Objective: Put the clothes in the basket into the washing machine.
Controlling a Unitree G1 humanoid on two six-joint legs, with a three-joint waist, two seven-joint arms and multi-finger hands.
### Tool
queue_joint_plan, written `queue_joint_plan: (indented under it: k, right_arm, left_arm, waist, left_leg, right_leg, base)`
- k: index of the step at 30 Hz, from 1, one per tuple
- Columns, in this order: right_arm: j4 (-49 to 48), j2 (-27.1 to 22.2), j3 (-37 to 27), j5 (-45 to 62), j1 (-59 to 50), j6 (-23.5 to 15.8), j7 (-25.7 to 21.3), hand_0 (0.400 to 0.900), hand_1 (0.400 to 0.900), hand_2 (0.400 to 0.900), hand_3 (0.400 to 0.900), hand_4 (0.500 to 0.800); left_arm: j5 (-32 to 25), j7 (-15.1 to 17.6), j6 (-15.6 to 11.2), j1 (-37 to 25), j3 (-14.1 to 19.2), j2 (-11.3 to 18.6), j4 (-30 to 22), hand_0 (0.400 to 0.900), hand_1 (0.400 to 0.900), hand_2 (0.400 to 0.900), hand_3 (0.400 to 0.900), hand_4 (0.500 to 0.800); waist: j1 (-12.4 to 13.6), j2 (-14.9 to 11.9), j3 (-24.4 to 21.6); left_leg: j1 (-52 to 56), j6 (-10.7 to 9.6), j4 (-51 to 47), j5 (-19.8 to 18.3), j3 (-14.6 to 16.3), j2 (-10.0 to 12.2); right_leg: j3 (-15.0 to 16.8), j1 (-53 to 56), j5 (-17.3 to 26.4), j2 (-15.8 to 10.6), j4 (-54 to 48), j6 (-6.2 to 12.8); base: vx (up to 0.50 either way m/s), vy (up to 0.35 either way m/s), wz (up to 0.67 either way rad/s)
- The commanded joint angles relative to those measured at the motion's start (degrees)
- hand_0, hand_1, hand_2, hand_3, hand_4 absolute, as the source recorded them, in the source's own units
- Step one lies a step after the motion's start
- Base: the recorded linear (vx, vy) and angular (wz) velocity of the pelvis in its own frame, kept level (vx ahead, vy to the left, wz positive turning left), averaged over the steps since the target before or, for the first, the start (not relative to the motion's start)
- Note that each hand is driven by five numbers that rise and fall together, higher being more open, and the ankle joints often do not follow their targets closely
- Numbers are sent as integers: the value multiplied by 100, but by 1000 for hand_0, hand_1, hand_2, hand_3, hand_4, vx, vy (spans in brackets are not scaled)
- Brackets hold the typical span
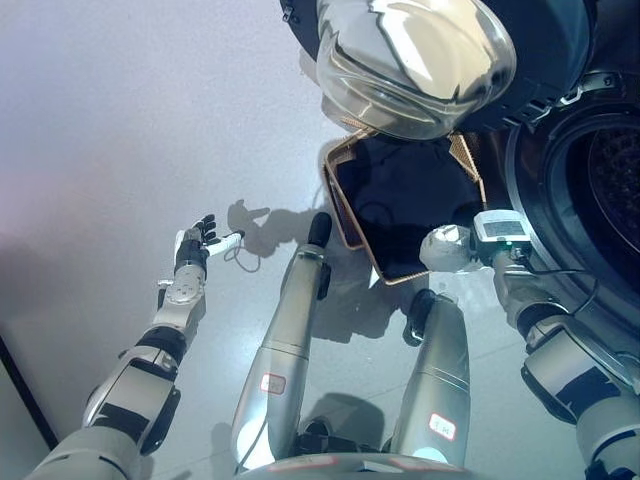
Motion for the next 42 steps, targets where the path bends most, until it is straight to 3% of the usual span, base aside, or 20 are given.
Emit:
queue_joint_plan:
  k: [1,5,11,15,25,32,34,39,42]
  right_arm:
    - [-82,-150,-259,304,378,44,-57,400,400,400,400,500]
    - [-141,22,-498,963,438,-173,146,400,400,400,400,500]
    - [-886,270,-1345,3698,692,-865,985,400,400,400,400,500]
    - [-982,462,-1790,5018,844,-1164,1279,400,400,400,400,500]
    - [-739,1007,-2972,7161,1467,-1462,1697,400,400,400,400,500]
    - [-577,1271,-3696,8468,1606,-1545,1833,400,400,400,400,500]
    - [-334,1409,-4335,9640,1526,-1680,1833,400,400,400,400,500]
    - [-115,1227,-5017,10762,977,-1823,1738,400,400,400,400,500]
    - [135,678,-5431,11223,370,-1858,1526,400,400,400,400,500]
  left_arm:
    - [-148,285,-168,229,286,294,-10,900,900,900,900,800]
    - [-89,280,-154,254,317,263,129,900,900,900,900,800]
    - [-64,245,-84,335,638,334,820,900,900,900,900,800]
    - [-59,119,-25,436,799,385,1217,900,900,900,900,800]
    - [68,54,-60,876,1001,195,1466,900,900,900,900,800]
    - [-83,42,-152,1245,1240,109,1481,900,900,900,900,800]
    - [-166,16,-175,1358,1257,27,1523,900,900,900,900,800]
    - [-308,41,-194,1347,1120,-77,1482,900,900,900,900,800]
    - [-333,50,-198,1324,909,-102,1313,900,900,900,900,800]
  waist:
    - [-45,108,-186]
    - [-50,45,-231]
    - [-183,-204,-310]
    - [-240,-335,-390]
    - [-305,-419,-898]
    - [-269,-480,-1155]
    - [-267,-432,-1259]
    - [-218,-235,-1331]
    - [-131,-51,-1390]
  left_leg:
    - [-356,-253,266,-239,-215,19]
    - [-88,-250,-48,-127,-265,124]
    - [649,-314,-880,177,-279,415]
    - [1183,-374,-1477,410,-232,542]
    - [2337,-496,-2774,874,-128,708]
    - [2748,-442,-2985,827,137,872]
    - [2835,-434,-2965,729,198,843]
    - [2760,-438,-3072,769,287,789]
    - [2723,-459,-3187,811,345,733]
  right_leg:
    - [-30,1073,588,-37,-485,-144]
    - [-148,1403,673,4,-866,-138]
    - [-279,2137,902,145,-1850,-156]
    - [-385,2732,1143,250,-2641,-111]
    - [-620,4105,1879,374,-4728,128]
    - [-602,4518,2200,326,-5364,238]
    - [-607,4649,2226,240,-5513,262]
    - [-592,4612,2406,105,-5756,313]
    - [-620,4639,2521,-29,-5958,349]
  base:
    - [21,-14,6]
    - [16,-9,-2]
    - [50,-29,-15]
    - [68,-23,-14]
    - [111,-17,-10]
    - [71,15,-29]
    - [71,18,-11]
    - [-12,44,-5]
    - [-12,53,-2]
